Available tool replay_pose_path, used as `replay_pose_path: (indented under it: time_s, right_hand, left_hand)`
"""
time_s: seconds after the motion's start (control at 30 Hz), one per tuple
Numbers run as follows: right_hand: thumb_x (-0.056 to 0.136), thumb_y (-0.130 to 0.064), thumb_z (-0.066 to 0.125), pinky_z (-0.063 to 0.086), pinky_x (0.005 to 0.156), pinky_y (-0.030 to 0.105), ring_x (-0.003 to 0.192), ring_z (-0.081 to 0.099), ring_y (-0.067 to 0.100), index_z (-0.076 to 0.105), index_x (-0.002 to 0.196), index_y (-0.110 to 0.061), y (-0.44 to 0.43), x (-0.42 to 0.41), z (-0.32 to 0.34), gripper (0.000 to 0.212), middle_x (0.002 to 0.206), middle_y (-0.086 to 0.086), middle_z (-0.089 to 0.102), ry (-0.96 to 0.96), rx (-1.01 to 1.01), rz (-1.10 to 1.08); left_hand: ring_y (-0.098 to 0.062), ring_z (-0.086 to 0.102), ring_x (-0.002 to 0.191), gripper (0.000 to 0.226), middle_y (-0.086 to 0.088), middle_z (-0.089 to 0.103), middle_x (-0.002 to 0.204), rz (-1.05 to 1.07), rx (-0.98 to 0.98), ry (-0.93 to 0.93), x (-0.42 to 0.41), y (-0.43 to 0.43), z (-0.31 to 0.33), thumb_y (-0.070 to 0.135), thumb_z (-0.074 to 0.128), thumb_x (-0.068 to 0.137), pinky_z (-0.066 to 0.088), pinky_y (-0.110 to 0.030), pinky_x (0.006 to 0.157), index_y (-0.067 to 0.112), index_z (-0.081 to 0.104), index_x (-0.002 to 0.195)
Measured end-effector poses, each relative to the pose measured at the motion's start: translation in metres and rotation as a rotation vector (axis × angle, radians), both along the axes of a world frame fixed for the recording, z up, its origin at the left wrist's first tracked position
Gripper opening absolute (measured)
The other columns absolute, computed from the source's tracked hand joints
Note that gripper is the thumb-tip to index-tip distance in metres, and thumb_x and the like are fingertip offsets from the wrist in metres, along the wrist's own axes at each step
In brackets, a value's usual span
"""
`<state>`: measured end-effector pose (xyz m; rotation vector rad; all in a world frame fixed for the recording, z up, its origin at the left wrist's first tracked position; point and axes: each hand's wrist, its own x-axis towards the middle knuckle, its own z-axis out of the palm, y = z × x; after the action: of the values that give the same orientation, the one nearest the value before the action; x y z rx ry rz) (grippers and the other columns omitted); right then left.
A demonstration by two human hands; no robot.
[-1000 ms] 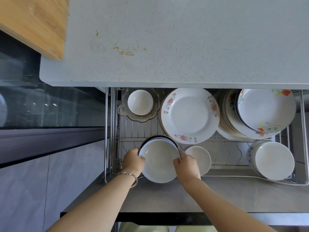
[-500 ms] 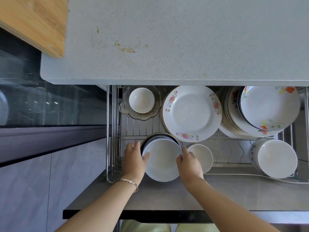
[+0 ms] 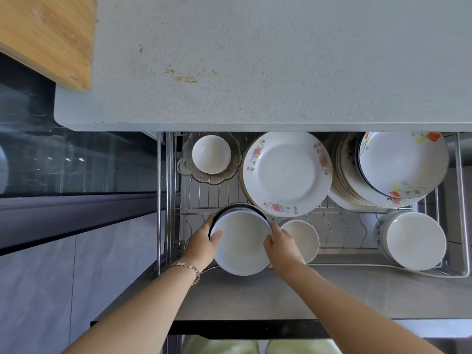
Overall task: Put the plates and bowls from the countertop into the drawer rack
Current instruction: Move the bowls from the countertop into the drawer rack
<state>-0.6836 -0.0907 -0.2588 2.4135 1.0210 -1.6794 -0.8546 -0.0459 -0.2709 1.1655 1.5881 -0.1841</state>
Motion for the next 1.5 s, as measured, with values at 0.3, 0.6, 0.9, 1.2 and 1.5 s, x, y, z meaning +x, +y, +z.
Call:
replay_pose_path:
  time_s: [0.3, 0.6, 0.9, 1.2, 1.5]
  right_hand:
    - [0.095, -0.007, 0.034, 0.049, 0.067, 0.030, 0.100, 0.059, 0.035, 0.031, 0.144, -0.014, 0.010, 0.015, 0.002, 0.049, 0.126, 0.019, 0.055, 0.027, -0.057, 0.115]
    - [0.094, -0.043, 0.039, 0.048, 0.087, 0.037, 0.111, 0.058, 0.029, 0.033, 0.139, -0.018, 0.015, 0.029, 0.024, 0.052, 0.123, 0.010, 0.059, -0.065, -0.108, 0.255]
    - [0.093, -0.018, 0.040, 0.046, 0.081, 0.027, 0.091, 0.066, 0.026, 0.064, 0.100, 0.000, 0.115, 0.084, 0.132, 0.031, 0.112, 0.015, 0.069, -0.048, 0.114, 0.483]
    - [0.095, -0.021, 0.043, 0.048, 0.054, 0.026, 0.055, 0.054, 0.021, 0.056, 0.096, 0.002, 0.282, 0.098, 0.216, 0.027, 0.076, 0.014, 0.061, 0.160, 0.418, -0.181]
    - [0.093, -0.026, 0.050, 0.057, 0.074, 0.040, 0.070, 0.063, 0.031, 0.035, 0.132, -0.007, 0.390, 0.089, 0.189, 0.046, 0.092, 0.023, 0.057, 0.446, 0.417, -0.636]
  left_hand:
    - [-0.025, 0.060, 0.097, 0.043, -0.003, 0.062, 0.105, 0.011, -0.093, -0.079, 0.007, 0.010, -0.001, 0.016, 0.043, 0.095, 0.049, -0.032, 0.081, 0.029, 0.043, 0.136]
    - [-0.022, 0.025, 0.144, 0.083, 0.002, 0.020, 0.157, 0.044, -0.196, -0.039, 0.012, 0.020, 0.035, 0.032, 0.057, 0.089, 0.028, -0.035, 0.111, 0.026, 0.004, 0.152]
    - [-0.026, 0.067, 0.089, 0.022, -0.011, 0.071, 0.089, 0.175, 0.328, -0.120, 0.070, 0.114, 0.172, 0.015, 0.045, 0.093, 0.050, -0.034, 0.082, 0.011, 0.066, 0.090]
    - [-0.011, 0.057, 0.051, 0.019, -0.006, 0.057, 0.069, 0.531, 0.198, -0.288, 0.086, 0.253, 0.225, 0.010, 0.044, 0.094, 0.039, -0.021, 0.055, 0.015, 0.050, 0.077]
    - [-0.016, 0.052, 0.059, 0.024, -0.002, 0.051, 0.068, 0.474, 0.125, -0.317, 0.082, 0.327, 0.205, 0.008, 0.038, 0.094, 0.037, -0.025, 0.058, 0.017, 0.047, 0.074]
